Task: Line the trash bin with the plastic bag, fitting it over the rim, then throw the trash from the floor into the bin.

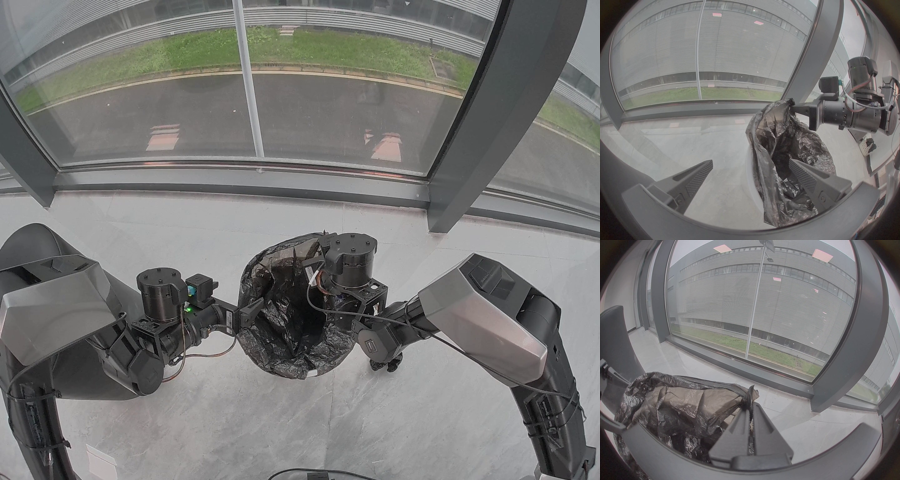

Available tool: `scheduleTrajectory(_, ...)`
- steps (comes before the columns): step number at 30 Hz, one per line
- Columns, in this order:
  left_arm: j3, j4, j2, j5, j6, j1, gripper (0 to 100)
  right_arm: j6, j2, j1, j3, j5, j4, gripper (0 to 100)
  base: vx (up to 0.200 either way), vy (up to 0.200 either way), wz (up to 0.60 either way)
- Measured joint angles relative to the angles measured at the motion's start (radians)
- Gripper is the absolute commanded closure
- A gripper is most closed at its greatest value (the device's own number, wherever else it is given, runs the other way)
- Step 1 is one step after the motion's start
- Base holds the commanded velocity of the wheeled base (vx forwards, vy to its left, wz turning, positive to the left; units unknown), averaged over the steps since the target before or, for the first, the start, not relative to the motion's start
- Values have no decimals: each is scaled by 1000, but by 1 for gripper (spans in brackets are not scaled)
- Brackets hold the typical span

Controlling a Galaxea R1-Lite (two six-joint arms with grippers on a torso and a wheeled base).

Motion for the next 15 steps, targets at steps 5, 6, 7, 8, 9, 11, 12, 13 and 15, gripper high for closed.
scheduleTrajectory(5,-28,17,9,2,0,11,0,3,1,0,0,0,0,100,0,0,0)
scheduleTrajectory(6,-35,21,12,2,0,14,0,3,1,0,0,0,0,100,0,0,0)
scheduleTrajectory(7,-44,24,15,3,0,19,0,3,1,0,0,0,0,100,0,0,0)
scheduleTrajectory(8,-54,26,19,3,0,26,0,3,1,0,0,0,0,100,0,0,0)
scheduleTrajectory(9,-64,30,23,4,0,31,0,3,1,0,-1,0,0,100,0,0,0)
scheduleTrajectory(11,-78,41,29,6,0,41,0,3,1,0,-2,1,0,100,0,0,0)
scheduleTrajectory(12,-85,50,32,7,1,47,0,3,1,0,-4,0,0,100,0,0,0)
scheduleTrajectory(13,-91,56,34,8,1,53,0,3,1,0,-6,0,0,100,0,0,0)
scheduleTrajectory(15,-102,57,39,10,4,65,0,3,2,0,-9,0,0,100,0,0,0)
